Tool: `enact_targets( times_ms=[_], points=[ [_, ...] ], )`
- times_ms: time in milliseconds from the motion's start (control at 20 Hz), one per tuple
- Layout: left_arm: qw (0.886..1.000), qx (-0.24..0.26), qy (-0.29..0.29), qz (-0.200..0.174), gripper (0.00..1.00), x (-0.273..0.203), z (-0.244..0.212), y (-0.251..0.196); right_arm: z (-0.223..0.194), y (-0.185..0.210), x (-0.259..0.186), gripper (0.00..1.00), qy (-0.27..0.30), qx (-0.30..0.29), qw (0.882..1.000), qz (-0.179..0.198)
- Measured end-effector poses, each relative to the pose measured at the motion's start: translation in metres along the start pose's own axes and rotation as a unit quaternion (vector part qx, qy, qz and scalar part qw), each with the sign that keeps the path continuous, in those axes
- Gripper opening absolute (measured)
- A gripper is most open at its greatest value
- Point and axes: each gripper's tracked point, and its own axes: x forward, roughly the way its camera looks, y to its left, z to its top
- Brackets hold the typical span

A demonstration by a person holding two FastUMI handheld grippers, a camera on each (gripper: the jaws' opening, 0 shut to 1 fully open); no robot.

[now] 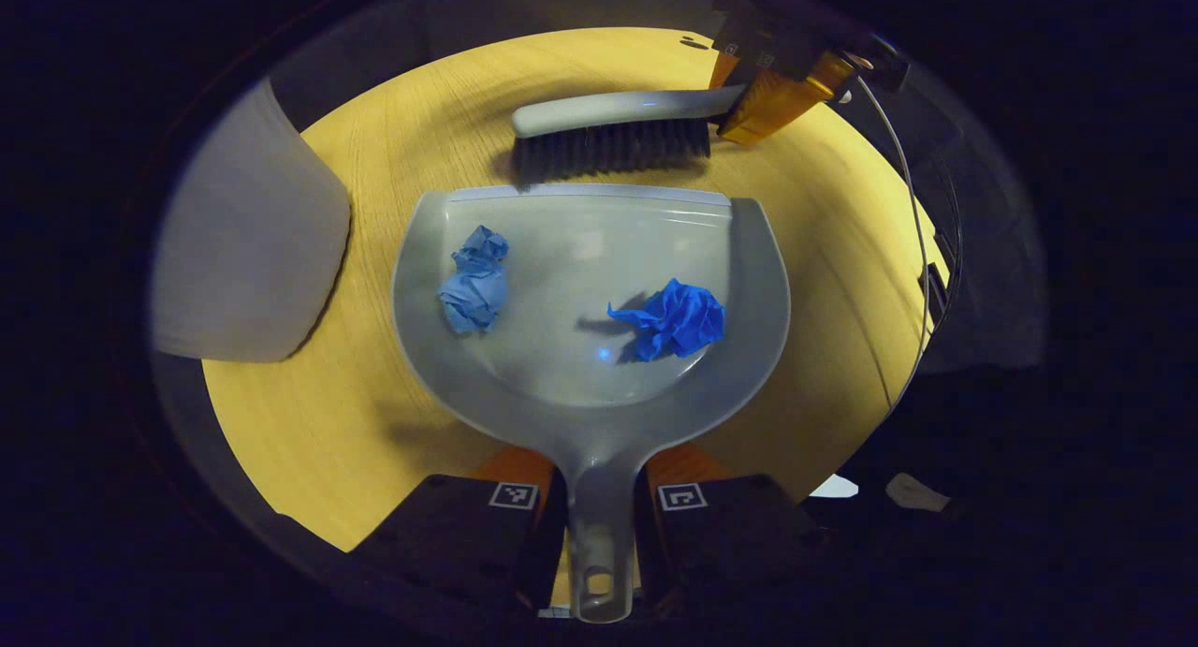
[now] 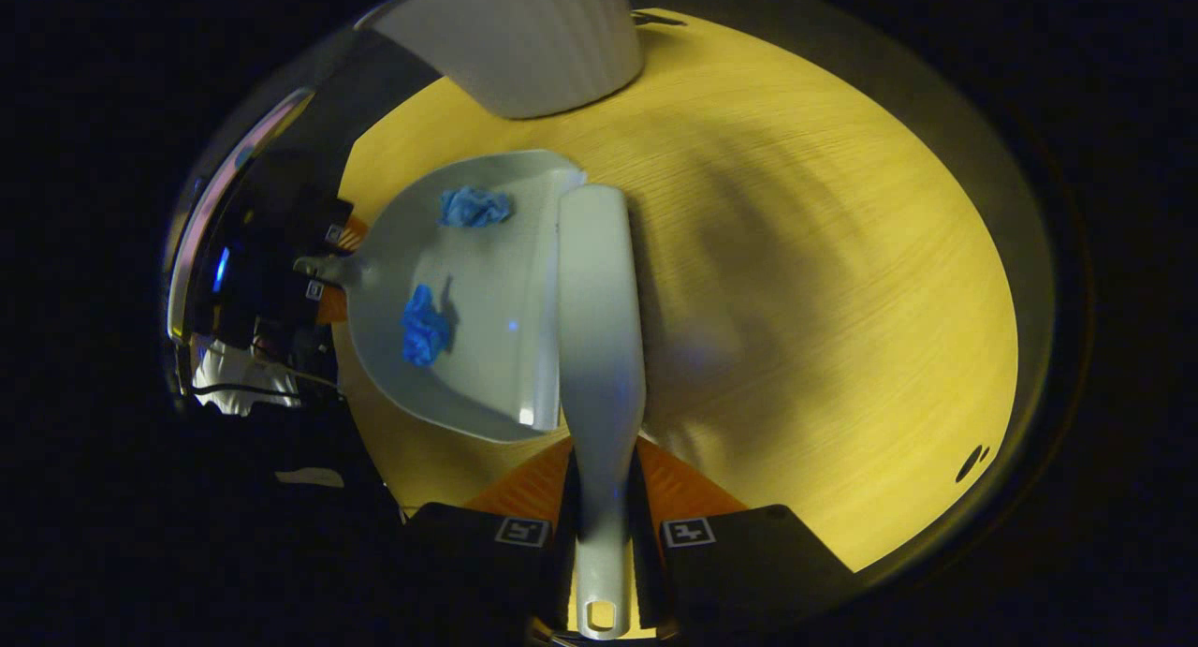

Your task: Pick up the small broom and dustpan from the desktop, sweep the trash into the dustpan with the broom, and then empty the trash into the garbage bin.

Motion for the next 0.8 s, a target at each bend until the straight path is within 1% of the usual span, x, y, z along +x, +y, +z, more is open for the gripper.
enact_targets(
  times_ms=[100,150,250,350,400,500,550,600,700,750,800],
  points=[
    [1.000,-0.006,-0.025,-0.002,0.30,-0.003,0.007,-0.002,0.007,-0.007,-0.008,0.30,-0.023,0.033,0.999,-0.011],
    [0.999,-0.009,-0.037,-0.006,0.30,-0.002,0.004,-0.006,0.002,-0.010,-0.007,0.26,-0.031,0.047,0.998,-0.013],
    [0.998,-0.014,-0.060,-0.018,0.31,-0.001,0.009,-0.012,-0.004,-0.011,-0.004,0.34,-0.042,0.062,0.997,-0.022],
    [0.996,-0.024,-0.080,-0.020,0.30,-0.011,0.013,-0.009,-0.004,-0.011,-0.004,0.26,-0.045,0.063,0.996,-0.039],
    [0.995,-0.032,-0.089,-0.021,0.30,-0.018,0.015,-0.008,-0.003,-0.010,-0.004,0.30,-0.052,0.066,0.995,-0.047],
    [0.993,-0.039,-0.105,-0.031,0.30,-0.041,0.017,-0.002,-0.001,-0.003,-0.006,0.30,-0.066,0.078,0.994,-0.046],
    [0.993,-0.035,-0.105,-0.034,0.30,-0.053,0.015,0.002,-0.003,-0.005,-0.006,0.26,-0.073,0.079,0.993,-0.048],
    [0.994,-0.026,-0.101,-0.032,0.31,-0.064,0.009,0.007,-0.002,-0.007,-0.007,0.30,-0.080,0.075,0.992,-0.054],
    [0.994,-0.011,-0.109,-0.012,0.32,-0.078,0.001,0.014,-0.003,-0.008,-0.007,0.30,-0.096,0.071,0.991,-0.060],
    [0.993,-0.016,-0.113,-0.008,0.30,-0.088,-0.001,0.018,-0.005,-0.006,-0.010,0.26,-0.103,0.074,0.990,-0.061],
    [0.993,-0.027,-0.119,-0.008,0.30,-0.099,0.000,0.020,-0.005,-0.006,-0.011,0.30,-0.108,0.080,0.989,-0.063]
  ],
)
